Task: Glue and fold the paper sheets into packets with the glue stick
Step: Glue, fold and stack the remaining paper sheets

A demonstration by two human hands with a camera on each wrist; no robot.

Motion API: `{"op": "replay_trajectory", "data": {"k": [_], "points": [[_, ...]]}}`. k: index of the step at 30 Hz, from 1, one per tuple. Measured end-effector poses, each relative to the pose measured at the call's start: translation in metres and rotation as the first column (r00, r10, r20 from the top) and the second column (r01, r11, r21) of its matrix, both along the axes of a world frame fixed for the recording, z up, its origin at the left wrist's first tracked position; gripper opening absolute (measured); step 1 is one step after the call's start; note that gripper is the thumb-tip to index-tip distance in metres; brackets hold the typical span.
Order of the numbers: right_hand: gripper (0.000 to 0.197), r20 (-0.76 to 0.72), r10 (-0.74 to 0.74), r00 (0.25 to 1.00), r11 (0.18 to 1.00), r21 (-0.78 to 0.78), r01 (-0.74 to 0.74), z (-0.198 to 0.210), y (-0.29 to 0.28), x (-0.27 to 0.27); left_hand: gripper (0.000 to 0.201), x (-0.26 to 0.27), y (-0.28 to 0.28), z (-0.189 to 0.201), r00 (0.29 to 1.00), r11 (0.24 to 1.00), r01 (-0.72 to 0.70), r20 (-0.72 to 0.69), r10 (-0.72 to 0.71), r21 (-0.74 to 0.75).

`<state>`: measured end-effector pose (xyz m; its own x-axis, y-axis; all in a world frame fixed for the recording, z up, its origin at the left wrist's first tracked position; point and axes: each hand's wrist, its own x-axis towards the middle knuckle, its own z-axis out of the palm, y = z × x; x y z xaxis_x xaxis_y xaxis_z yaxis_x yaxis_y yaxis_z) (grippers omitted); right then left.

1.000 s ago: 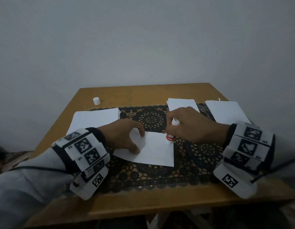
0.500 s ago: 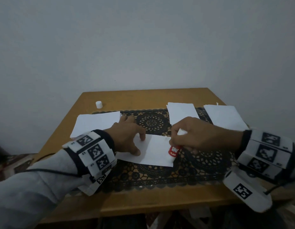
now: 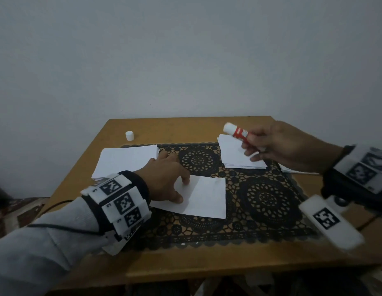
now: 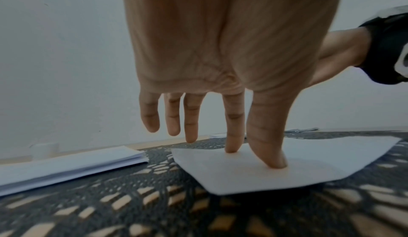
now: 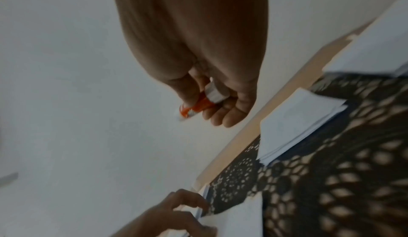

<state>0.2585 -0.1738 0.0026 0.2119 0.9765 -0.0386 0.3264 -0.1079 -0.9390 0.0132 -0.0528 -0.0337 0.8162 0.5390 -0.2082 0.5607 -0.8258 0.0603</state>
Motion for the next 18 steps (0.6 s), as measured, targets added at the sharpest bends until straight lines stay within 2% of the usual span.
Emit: {"op": "replay_trajectory", "data": {"k": [4,8,11,14,18], "points": [[0.019,-0.138,-0.085,0.987,0.995,0.034,0.090,0.000,0.037,-0.004,0.048,0.001,0.001,-0.001,1.000,1.000,0.020,0.001,-0.020,0.017],[0.016,-0.096,-0.151,0.984,0.987,0.038,0.155,-0.003,0.074,-0.011,0.048,0.002,0.003,-0.002,0.999,0.999,0.044,-0.002,-0.044,0.017],[0.013,0.123,-0.238,0.963,0.970,0.085,0.229,-0.015,0.102,-0.006,0.048,0.003,0.004,-0.002,0.998,0.998,0.057,-0.003,-0.057,0.014],[0.026,0.429,-0.281,0.858,0.960,0.121,0.254,-0.026,0.126,0.001,0.048,0.003,0.005,-0.002,0.998,0.998,0.069,0.005,-0.069,0.010],[0.031,0.598,-0.290,0.747,0.955,0.125,0.271,-0.032,0.151,0.004,0.047,0.002,0.008,-0.004,0.996,0.996,0.088,0.020,-0.088,0.007]]}}
